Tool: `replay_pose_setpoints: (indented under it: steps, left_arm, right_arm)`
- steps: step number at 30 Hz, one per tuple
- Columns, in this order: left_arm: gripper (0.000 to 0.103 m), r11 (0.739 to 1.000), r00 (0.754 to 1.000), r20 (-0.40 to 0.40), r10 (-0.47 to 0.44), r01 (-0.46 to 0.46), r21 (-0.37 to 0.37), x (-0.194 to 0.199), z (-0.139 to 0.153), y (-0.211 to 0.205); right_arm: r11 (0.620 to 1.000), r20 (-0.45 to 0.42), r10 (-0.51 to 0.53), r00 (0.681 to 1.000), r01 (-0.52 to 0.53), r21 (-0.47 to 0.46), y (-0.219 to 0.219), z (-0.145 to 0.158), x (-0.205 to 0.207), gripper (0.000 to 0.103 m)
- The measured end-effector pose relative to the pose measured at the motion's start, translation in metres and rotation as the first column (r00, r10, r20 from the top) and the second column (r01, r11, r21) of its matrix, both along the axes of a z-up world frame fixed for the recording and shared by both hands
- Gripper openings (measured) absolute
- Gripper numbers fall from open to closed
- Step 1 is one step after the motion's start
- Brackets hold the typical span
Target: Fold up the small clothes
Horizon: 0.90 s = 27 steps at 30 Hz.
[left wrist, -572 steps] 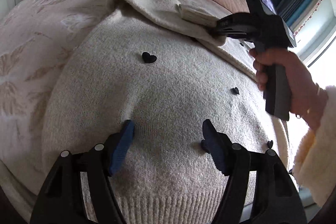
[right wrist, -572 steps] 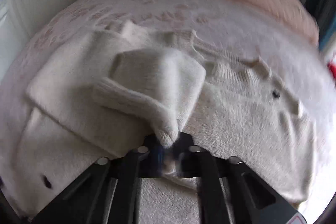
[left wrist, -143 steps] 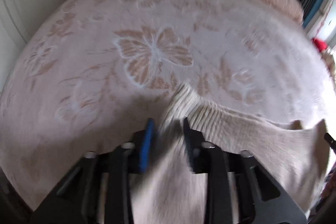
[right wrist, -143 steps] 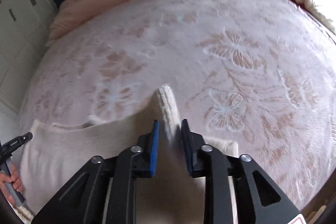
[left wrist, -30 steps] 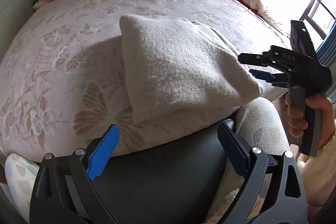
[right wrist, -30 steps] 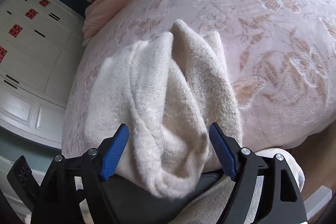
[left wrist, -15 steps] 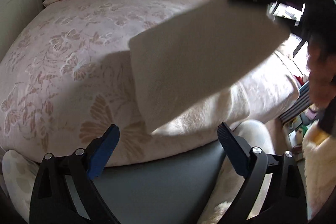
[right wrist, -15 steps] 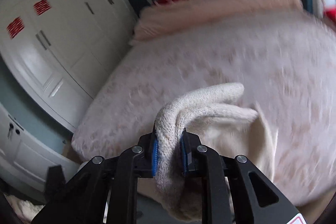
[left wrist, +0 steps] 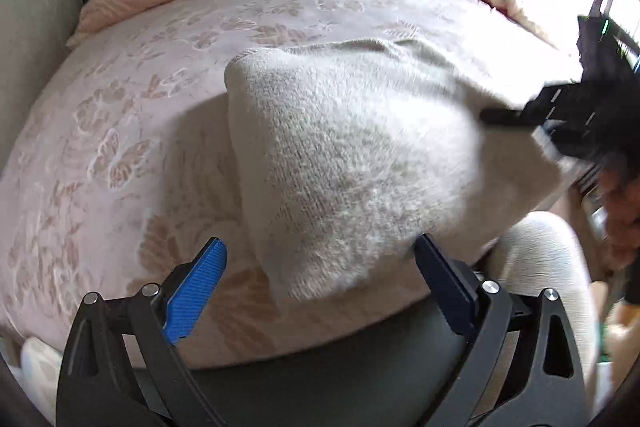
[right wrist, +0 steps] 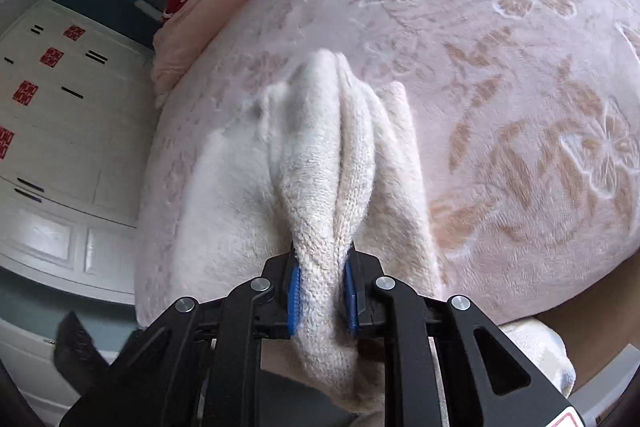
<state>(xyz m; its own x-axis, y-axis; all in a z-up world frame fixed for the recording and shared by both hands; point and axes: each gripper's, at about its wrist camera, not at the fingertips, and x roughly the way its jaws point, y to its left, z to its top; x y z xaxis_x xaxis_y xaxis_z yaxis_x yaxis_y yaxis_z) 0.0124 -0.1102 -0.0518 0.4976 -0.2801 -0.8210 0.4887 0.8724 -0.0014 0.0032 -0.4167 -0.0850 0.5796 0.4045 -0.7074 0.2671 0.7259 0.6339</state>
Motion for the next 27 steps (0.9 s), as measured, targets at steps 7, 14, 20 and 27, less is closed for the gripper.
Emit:
replay_pose_setpoints:
  steps: [7,14,20,27]
  left_arm:
    - [0.055,0.999,0.999,0.01,-0.03,0.031,-0.014,0.011,-0.004,0.003]
    - [0.057,0.999,0.997,-0.062,-0.045,0.044,-0.025,0.009,-0.003,0.011]
    - [0.091,0.979,0.998,0.053,-0.032,0.042,-0.2,-0.004,0.07,0.019]
    - [0.085,0.99,0.999,-0.033,-0.003,-0.002,-0.142,0.052,0.036,-0.033]
  right_arm:
    - [0.994,0.037,0.024,0.999,-0.02,-0.107,0.004,0.024,-0.004,0.016]
    - [0.991,-0.006,-0.026,1.0,0.025,-0.134,0.0,-0.002,-0.014,0.037]
    - [0.973,0.087,0.008,0.996,0.013,-0.231,-0.002,0.052,0.008,0.064]
    - [0.968,-0.076,0.121,0.99,-0.135,-0.212,0.005,-0.007,0.105,0.011]
